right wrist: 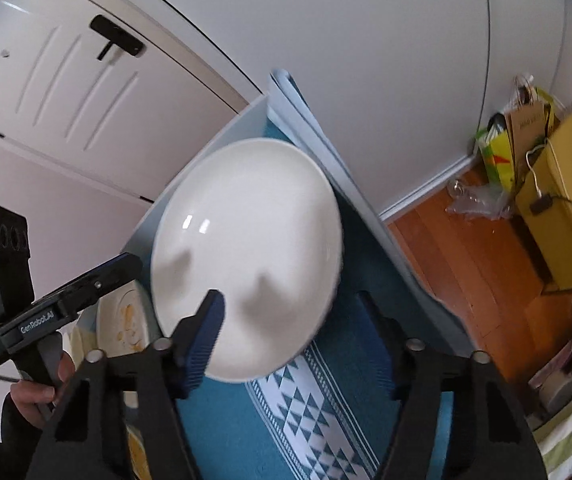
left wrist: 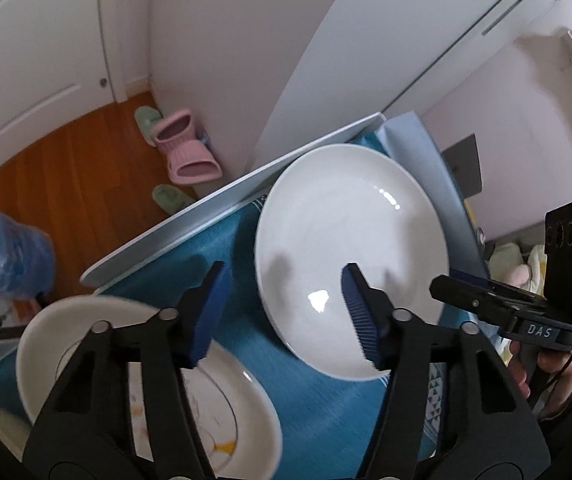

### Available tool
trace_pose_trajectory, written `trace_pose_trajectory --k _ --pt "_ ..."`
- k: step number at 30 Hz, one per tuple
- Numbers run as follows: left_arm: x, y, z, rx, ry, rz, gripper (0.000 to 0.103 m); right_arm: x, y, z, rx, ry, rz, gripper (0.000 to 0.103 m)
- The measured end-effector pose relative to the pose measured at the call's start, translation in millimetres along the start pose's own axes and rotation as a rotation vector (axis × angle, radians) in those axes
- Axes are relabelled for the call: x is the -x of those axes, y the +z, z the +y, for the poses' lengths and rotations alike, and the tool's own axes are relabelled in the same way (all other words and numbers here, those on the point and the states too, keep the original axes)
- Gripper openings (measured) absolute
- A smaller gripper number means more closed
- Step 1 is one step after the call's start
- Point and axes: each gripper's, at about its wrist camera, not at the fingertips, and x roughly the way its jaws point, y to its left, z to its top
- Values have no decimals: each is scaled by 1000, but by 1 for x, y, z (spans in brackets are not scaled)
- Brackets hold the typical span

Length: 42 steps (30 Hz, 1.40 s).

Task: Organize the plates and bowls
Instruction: 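Grasp the rim of the plain white plate with both tools, then carry the white plate with both tools and lower it onto the yellow plate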

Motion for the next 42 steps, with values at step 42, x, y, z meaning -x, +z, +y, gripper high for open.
trace_pose_trajectory --k 42 --pt "64 -22 -38 -7 61 -130 13 49 3 11 62 -25 -178 12"
